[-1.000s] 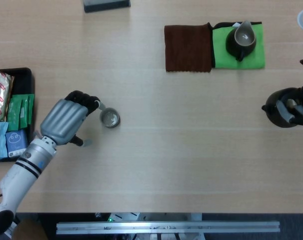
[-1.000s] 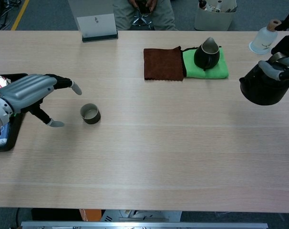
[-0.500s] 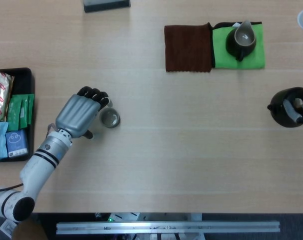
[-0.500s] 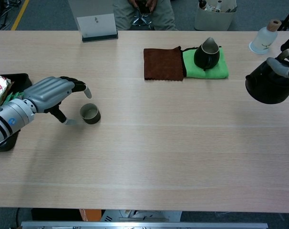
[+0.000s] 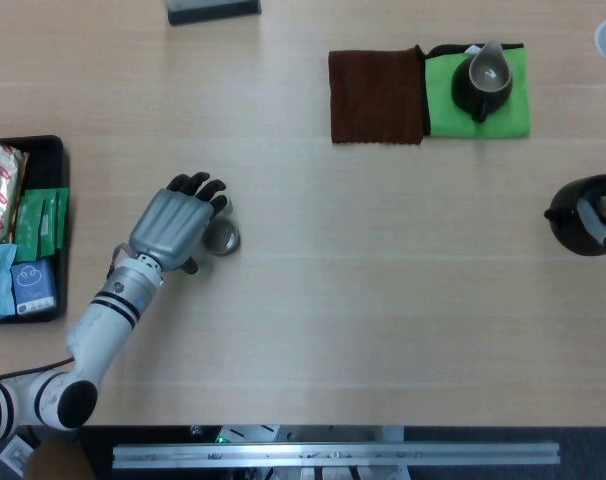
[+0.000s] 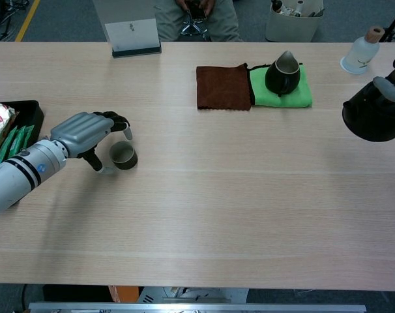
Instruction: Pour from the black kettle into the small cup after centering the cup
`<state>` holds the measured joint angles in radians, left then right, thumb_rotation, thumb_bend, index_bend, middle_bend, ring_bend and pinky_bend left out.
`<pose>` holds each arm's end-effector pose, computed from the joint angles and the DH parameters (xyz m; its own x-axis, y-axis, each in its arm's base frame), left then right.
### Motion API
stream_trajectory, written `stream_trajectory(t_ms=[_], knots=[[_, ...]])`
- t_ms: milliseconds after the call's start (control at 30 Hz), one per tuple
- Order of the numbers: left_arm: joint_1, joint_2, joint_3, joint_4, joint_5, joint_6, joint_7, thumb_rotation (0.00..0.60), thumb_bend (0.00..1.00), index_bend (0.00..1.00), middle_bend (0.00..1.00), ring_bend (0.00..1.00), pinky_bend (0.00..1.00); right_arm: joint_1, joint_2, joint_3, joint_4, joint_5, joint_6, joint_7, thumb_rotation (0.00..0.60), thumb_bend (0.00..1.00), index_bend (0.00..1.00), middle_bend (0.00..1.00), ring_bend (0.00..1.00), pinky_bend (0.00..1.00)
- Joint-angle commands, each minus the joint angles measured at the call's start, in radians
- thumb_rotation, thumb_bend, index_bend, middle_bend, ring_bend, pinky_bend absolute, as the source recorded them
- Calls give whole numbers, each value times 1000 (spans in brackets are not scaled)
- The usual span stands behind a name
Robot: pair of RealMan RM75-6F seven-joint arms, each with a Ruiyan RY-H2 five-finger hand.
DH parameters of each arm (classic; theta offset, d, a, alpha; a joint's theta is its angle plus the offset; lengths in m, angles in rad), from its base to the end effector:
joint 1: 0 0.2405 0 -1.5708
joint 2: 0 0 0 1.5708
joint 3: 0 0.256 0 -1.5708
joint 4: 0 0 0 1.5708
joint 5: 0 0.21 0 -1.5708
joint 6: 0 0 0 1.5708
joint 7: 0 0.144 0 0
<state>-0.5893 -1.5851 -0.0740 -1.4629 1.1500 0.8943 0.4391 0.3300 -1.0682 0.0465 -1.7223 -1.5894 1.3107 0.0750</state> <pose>-0.2053 0.2863 -0.0493 0.5386 0.4078 0.7373 0.8359 -0.3685 -0.4069 -0.2385 -0.2406 0.1369 0.3255 -0.1144 0.9386 -0.9063 -0.3206 0.2752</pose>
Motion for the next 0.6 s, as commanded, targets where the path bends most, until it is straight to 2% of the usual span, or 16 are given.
stream_trajectory(t_ms=[33, 333, 600], knots=[[-6, -4, -3, 0, -6, 1, 2, 600, 135, 286, 156, 87, 145, -1, 1, 0, 0, 0, -1, 1, 464, 386, 1000, 995, 1000, 169], [-30, -20, 5, 14, -43, -14, 35, 600, 138, 303, 156, 87, 145, -5, 3, 2, 6, 2, 3, 14, 463, 385, 1000, 995, 1000, 169], [-42, -37, 8, 27, -75, -13, 44, 600, 180, 336, 156, 87, 145, -9, 6, 2, 13, 1, 4, 25, 465, 385, 1000, 995, 1000, 169]])
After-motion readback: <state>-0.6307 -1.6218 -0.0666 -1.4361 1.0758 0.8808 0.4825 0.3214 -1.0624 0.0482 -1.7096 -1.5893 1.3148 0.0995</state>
